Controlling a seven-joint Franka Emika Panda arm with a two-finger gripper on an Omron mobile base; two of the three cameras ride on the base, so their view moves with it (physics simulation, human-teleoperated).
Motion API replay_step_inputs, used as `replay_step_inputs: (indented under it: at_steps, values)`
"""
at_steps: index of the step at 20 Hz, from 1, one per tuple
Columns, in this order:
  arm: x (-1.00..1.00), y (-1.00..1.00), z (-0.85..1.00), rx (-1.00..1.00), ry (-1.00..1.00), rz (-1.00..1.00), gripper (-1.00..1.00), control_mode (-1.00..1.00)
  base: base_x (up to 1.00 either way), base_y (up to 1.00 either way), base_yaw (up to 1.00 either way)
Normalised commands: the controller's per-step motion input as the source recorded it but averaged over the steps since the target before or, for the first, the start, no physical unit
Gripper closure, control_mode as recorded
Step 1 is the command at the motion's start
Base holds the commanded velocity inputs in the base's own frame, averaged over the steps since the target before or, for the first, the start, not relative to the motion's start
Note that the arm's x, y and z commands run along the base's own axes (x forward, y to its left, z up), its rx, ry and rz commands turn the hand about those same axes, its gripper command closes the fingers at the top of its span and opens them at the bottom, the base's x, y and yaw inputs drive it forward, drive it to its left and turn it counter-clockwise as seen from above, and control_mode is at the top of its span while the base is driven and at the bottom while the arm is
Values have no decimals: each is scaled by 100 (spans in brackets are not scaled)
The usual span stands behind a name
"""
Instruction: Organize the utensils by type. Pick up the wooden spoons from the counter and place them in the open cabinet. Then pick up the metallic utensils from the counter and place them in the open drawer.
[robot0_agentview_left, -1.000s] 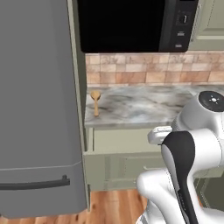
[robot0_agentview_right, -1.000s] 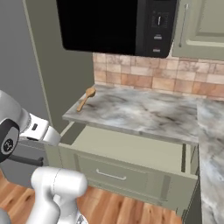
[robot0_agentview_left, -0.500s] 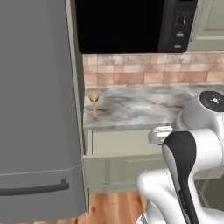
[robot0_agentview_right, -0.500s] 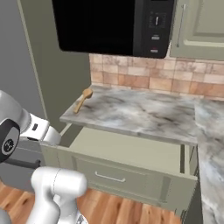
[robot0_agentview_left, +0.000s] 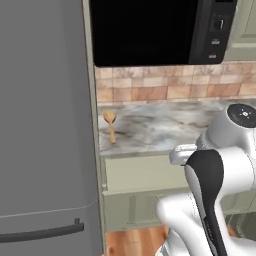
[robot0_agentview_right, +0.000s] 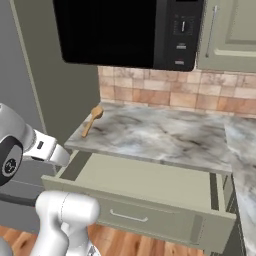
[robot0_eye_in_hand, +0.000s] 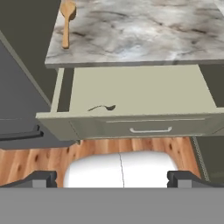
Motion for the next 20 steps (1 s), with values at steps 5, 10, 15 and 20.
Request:
replay_step_inputs:
  at_steps: [5,10,15,20]
  values:
    - [0,0,0,0,0,0,-100,100,26,40,-14]
    - [0,0,0,0,0,0,-100,100,24,35,-14]
    - [0,0,0,0,0,0,-100,100,28,21,-12]
    - [0,0,0,0,0,0,-100,100,28,10,-8]
